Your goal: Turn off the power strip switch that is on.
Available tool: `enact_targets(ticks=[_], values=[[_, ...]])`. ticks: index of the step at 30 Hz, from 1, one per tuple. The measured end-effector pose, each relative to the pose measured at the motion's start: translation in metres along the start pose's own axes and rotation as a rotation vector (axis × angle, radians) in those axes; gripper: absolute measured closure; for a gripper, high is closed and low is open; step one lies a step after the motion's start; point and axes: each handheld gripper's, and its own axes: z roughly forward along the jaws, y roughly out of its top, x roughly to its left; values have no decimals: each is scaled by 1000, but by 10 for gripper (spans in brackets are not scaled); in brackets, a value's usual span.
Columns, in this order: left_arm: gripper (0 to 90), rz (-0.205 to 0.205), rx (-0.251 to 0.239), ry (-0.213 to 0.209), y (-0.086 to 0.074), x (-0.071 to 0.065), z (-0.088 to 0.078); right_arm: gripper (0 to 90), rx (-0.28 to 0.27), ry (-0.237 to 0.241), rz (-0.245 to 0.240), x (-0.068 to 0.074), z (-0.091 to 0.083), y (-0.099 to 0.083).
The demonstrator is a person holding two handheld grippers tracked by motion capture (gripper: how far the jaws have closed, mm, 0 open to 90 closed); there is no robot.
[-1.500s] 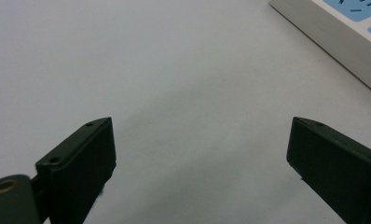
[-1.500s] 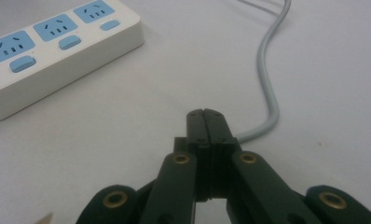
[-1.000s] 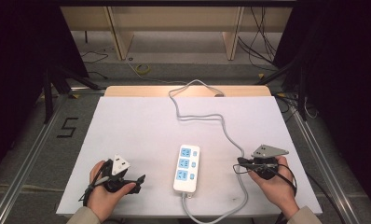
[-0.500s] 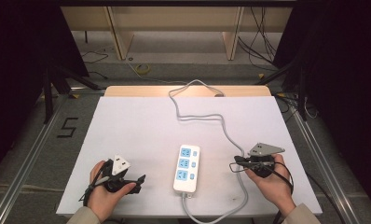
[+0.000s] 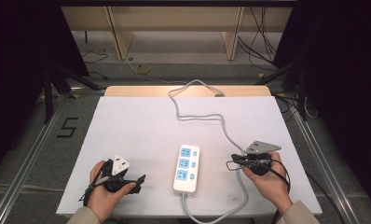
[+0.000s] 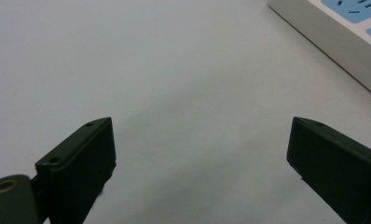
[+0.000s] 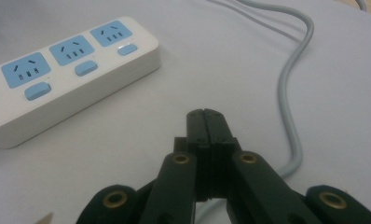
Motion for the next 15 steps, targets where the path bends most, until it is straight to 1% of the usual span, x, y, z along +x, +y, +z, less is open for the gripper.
enact_targets(ticks=[15], values=[[75, 3, -1, 0, 0, 0, 0, 900, 1, 18, -18, 6, 8, 10]])
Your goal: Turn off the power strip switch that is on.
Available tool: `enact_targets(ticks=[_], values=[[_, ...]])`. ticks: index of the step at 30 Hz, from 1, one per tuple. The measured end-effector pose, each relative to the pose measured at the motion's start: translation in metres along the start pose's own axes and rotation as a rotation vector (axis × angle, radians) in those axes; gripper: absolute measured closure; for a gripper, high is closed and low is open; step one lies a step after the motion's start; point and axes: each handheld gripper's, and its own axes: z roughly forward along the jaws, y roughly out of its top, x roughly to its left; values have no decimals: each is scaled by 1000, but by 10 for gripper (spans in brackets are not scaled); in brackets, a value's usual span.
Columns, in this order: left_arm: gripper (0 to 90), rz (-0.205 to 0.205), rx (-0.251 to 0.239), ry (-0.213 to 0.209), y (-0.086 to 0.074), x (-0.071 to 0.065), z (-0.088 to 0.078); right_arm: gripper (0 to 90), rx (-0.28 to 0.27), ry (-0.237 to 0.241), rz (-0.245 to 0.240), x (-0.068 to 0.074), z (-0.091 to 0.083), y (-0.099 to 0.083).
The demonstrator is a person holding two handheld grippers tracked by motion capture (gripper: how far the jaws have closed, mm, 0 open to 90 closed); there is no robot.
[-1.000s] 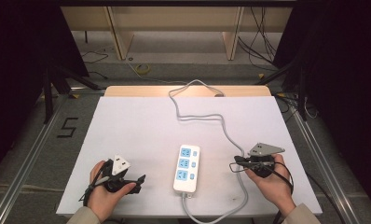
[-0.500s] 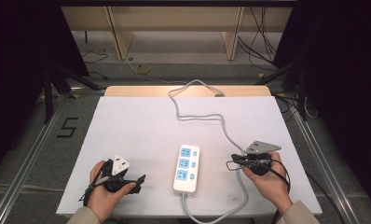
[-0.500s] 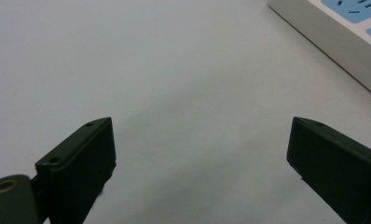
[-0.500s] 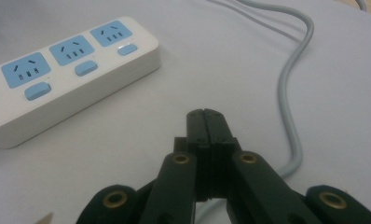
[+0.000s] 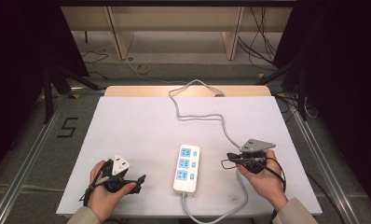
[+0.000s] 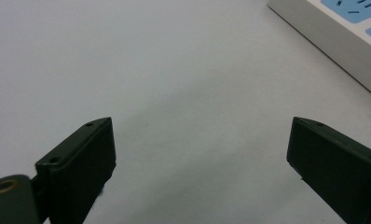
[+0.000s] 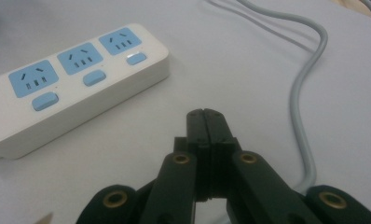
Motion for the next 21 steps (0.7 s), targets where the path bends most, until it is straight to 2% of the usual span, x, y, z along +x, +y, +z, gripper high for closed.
enact_targets(ticks=[21], values=[[74, 3, -1, -2, 0, 0, 0, 900, -2, 20, -17, 7, 11, 13]])
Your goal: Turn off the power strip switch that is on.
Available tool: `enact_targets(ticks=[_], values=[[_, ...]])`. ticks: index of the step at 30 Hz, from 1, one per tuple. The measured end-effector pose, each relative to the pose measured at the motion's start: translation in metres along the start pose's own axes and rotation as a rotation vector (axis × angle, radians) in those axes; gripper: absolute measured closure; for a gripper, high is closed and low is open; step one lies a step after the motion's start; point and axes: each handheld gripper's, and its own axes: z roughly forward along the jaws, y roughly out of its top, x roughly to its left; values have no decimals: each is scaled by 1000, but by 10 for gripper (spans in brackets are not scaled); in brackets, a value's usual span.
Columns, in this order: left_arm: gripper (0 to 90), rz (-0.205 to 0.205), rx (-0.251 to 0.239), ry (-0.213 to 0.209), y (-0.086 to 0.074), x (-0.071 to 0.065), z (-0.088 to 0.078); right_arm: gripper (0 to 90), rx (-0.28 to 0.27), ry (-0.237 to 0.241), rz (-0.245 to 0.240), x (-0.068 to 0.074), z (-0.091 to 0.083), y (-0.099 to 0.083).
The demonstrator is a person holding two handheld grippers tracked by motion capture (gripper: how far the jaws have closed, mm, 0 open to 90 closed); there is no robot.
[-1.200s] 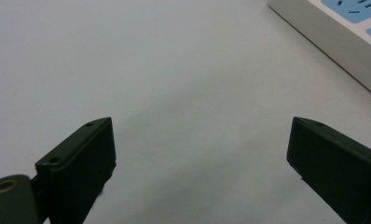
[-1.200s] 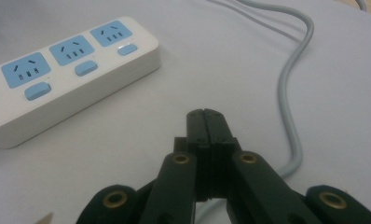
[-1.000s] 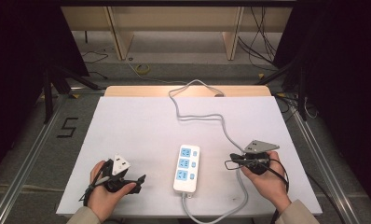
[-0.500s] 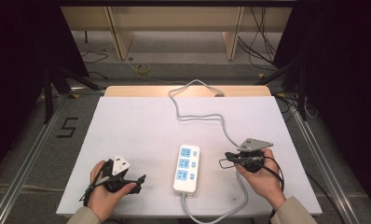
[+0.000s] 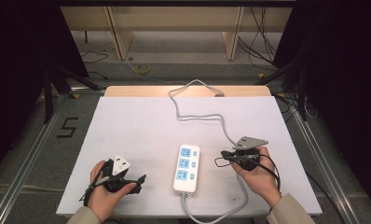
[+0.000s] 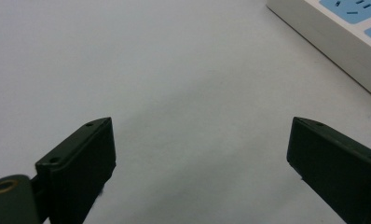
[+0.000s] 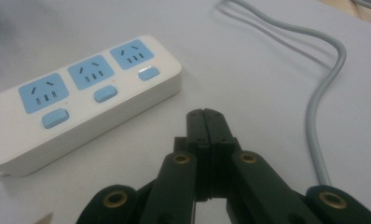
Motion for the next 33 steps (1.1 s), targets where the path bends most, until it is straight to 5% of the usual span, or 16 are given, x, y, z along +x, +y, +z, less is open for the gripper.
enact_targets(ticks=[33], values=[[74, 3, -6, -1, 0, -1, 0, 900, -1, 24, -14, 6, 9, 17]])
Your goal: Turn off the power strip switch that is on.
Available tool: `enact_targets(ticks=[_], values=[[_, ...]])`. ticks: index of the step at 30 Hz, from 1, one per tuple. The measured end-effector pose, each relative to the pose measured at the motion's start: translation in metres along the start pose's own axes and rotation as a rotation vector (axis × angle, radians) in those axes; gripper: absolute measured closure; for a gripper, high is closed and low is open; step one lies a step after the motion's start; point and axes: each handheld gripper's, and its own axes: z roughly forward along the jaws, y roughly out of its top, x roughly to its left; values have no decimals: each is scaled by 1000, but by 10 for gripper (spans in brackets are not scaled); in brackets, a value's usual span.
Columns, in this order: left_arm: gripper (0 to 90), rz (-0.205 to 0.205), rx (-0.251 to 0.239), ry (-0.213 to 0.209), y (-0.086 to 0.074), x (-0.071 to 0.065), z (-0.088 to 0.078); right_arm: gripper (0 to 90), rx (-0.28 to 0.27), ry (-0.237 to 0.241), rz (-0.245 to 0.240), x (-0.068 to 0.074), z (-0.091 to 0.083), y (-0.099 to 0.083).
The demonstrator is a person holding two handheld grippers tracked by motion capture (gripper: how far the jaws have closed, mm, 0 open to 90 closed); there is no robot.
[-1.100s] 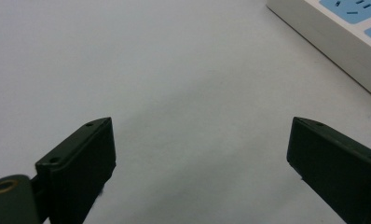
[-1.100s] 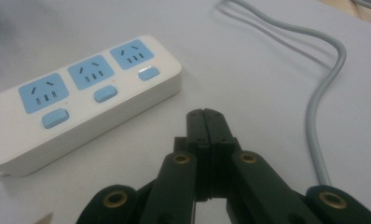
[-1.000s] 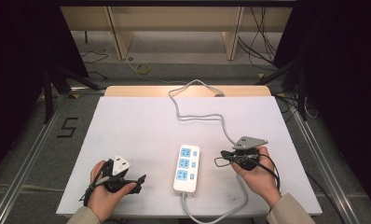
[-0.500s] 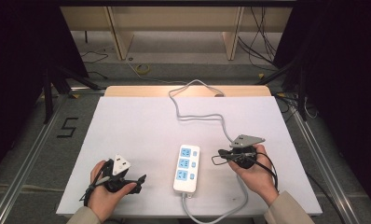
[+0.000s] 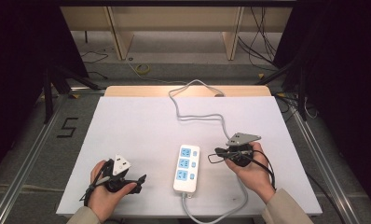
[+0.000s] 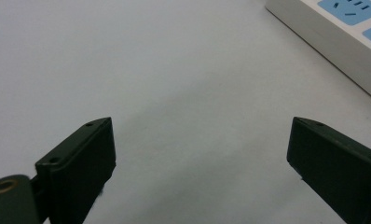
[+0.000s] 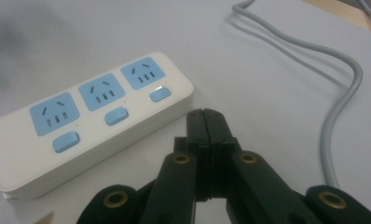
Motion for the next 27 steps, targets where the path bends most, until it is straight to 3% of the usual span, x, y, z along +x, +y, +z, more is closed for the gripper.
enact_targets(ticks=[27], values=[[74, 8, 2, 2, 1, -1, 0, 900, 14, 17, -22, 4, 11, 14]])
